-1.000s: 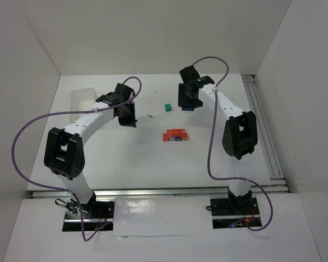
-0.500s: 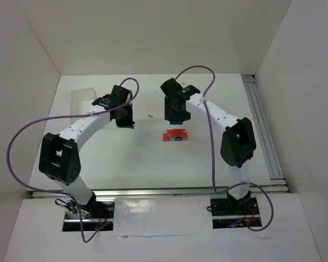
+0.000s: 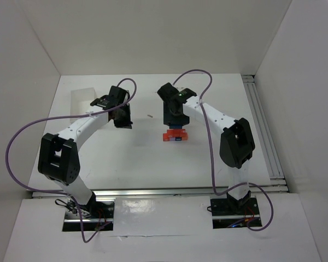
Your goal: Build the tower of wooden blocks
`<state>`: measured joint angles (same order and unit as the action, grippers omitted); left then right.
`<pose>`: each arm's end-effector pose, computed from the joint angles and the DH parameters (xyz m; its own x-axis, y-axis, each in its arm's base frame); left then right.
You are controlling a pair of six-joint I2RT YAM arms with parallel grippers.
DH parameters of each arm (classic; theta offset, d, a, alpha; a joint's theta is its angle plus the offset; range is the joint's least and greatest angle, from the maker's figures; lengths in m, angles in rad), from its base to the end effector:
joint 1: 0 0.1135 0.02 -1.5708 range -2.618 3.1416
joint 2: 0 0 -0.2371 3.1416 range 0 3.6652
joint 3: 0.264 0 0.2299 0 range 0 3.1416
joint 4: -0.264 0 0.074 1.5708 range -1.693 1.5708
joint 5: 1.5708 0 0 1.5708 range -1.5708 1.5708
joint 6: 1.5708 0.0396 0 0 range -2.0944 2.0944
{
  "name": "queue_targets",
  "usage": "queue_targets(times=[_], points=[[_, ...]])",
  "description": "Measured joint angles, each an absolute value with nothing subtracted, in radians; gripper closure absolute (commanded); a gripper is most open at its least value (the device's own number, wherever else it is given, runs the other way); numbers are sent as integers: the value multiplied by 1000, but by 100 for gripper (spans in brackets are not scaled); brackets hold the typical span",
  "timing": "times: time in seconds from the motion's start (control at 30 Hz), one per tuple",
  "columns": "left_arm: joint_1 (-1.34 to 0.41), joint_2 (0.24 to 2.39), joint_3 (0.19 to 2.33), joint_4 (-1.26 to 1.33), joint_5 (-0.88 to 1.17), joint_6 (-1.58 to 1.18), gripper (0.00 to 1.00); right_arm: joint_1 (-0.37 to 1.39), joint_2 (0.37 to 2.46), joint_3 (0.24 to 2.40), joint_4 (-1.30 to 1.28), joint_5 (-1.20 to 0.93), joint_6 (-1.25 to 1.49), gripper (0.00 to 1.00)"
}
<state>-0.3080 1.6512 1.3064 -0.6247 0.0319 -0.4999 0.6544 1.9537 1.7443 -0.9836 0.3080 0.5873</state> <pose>0.3164 -0.1020 0.2376 -0.8431 -0.2345 -0.4839 -0.0956 0.9509 -0.2943 0.3083 0.2214 0.2421 -0.8861 -0.0143 -0.4632 -0.0003 0.9995 -0.0302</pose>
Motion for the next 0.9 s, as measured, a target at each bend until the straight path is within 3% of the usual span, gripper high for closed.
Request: queue_targets(times=[0.9], points=[[-308,1651,1300,-617,32,-500,95,657,1977,1721,-1003,322,567,43]])
